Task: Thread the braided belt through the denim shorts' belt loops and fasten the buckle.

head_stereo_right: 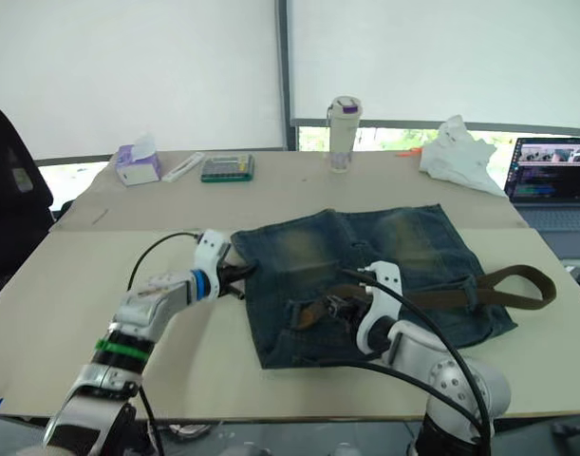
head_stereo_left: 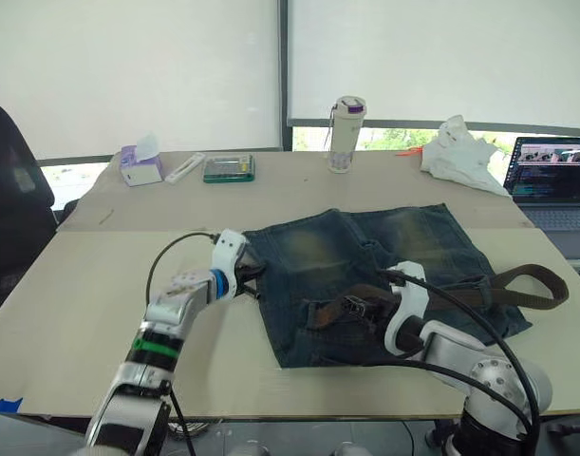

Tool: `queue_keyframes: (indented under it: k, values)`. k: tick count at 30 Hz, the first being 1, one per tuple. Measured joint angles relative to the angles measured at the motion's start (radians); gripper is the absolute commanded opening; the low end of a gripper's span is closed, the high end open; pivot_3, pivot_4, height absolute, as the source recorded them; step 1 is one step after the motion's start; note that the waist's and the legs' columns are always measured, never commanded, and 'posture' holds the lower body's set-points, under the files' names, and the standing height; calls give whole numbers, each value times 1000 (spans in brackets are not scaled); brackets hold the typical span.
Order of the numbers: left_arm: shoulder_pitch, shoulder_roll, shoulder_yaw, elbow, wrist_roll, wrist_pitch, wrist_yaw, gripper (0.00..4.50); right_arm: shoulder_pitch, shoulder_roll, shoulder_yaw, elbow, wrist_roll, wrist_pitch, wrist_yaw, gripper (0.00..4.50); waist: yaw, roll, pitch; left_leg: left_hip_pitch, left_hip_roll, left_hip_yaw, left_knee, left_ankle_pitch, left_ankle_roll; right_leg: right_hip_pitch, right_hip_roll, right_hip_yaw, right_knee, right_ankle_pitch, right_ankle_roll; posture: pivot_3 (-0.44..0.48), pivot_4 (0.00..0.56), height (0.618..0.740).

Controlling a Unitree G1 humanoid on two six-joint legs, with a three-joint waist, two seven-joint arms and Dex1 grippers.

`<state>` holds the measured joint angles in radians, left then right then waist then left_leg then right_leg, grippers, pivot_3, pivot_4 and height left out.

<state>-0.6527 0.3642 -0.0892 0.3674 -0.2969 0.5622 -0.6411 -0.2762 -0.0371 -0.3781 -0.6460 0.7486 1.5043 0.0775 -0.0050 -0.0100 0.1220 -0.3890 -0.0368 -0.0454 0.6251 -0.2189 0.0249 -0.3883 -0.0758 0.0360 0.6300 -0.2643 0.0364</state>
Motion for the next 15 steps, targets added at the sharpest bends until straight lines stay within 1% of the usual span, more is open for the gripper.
queue_keyframes:
  k: [3, 5, 7, 9, 10, 12, 14, 15]
  values:
    - [20, 23, -7, -25, -20, -11, -110, 933, -21, 31, 8, 60, -35, -38, -30, 0, -15, 0, 0, 0, 1, 0, -1, 0, 0, -1, 0, 2, 0, 0, 0, 0, 150, 740]
    - [79, 68, -3, -80, -50, -7, -186, 1618, -22, 55, 9, 85, -48, -66, -42, 0, -23, 0, 0, 1, 2, 0, -2, 0, 0, -1, 1, 3, 1, 0, 0, 0, 150, 740]
    - [148, 119, 30, -133, -102, 25, -266, 2289, -22, 86, -1, 100, -52, -92, -56, 0, -31, 1, 0, 0, 3, -2, -2, 0, 0, -2, 0, 3, 1, 0, 0, 0, 150, 740]
    - [199, 182, 51, -198, -166, 69, -357, 2289, -23, 109, -7, 115, -52, -116, -61, 0, -34, 1, 0, 0, 4, -3, -2, 0, 0, -2, 0, 3, 1, 0, 0, 0, 150, 740]
    - [226, 229, 63, -242, -204, 90, -420, 2289, -25, 118, -8, 126, -52, -126, -63, 0, -35, 1, 1, 0, 4, -3, -2, 0, 0, -1, 0, 3, 1, 0, 0, 0, 150, 740]
    - [270, 304, 75, -299, -236, 92, -518, 2289, -26, 133, -1, 146, -55, -144, -66, 0, -34, 2, 1, 1, 4, -3, -3, 0, 0, -1, -1, 3, 0, 0, 0, 0, 150, 740]
    - [302, 334, 76, -329, -252, 90, -578, 2289, -26, 141, 7, 166, -58, -150, -66, 0, -29, 2, 1, 1, 3, -3, -3, 0, 0, 0, -3, 3, 0, 0, 0, 0, 150, 740]
    - [313, 334, 75, -334, -255, 88, -589, 2289, -26, 144, 13, 176, -58, -155, -66, 0, -27, 3, 1, 1, 3, -3, -2, 0, 0, 0, -3, 3, -1, 0, 0, 0, 150, 740]
